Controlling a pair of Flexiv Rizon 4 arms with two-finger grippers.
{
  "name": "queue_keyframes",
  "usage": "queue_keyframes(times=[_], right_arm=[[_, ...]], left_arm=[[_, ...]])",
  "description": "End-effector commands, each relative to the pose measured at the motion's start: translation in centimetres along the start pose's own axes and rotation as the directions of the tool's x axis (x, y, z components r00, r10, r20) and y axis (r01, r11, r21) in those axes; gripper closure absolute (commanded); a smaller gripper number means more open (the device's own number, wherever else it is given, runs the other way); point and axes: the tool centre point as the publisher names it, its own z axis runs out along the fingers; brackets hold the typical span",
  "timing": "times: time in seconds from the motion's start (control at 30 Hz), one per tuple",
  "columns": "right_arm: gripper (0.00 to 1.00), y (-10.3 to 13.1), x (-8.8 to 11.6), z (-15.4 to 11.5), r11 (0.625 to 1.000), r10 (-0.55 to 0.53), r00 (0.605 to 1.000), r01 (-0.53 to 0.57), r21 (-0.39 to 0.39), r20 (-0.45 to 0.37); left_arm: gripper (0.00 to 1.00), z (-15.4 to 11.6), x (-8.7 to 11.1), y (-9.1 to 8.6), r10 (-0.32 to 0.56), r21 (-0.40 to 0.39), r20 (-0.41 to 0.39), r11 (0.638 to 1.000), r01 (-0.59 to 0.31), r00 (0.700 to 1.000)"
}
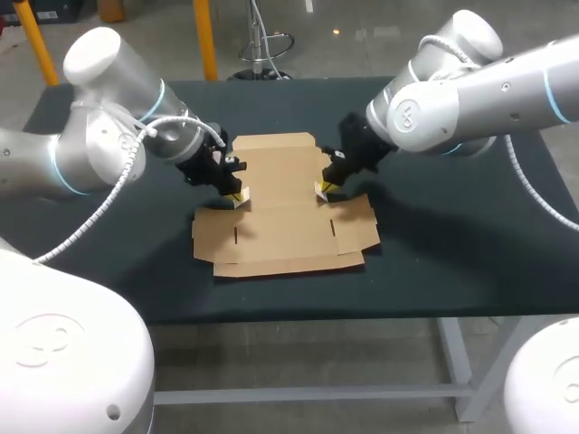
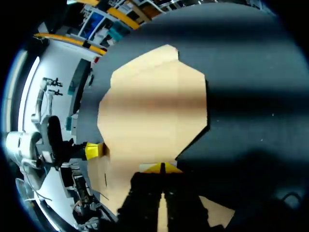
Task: Assemble the packaging by folding the flat box into shape, placing the metal phone stand inside, and closing the box properly
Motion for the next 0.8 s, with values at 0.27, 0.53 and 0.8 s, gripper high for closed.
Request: queue_keyframes(times=[0.27,0.53,0.8], right_arm=[[1.0,-0.3,0.7,1.0,1.0,-0.004,0.999,0.004,0.007,0.043],[1.0,-0.3,0.4,2.4,0.999,-0.001,0.997,-0.002,0.043,0.076],[1.0,-0.4,-0.2,2.6,0.998,0.018,0.996,-0.022,0.051,0.087]], left_arm=[[1.0,1.4,0.1,-0.3,-0.011,-0.014,0.045,1.0,0.011,0.999],[1.0,2.2,0.1,-0.2,-0.014,-0.019,0.08,1.0,0.016,0.997],[1.0,2.2,-0.3,-0.1,-0.024,-0.024,0.092,0.999,0.026,0.995]])
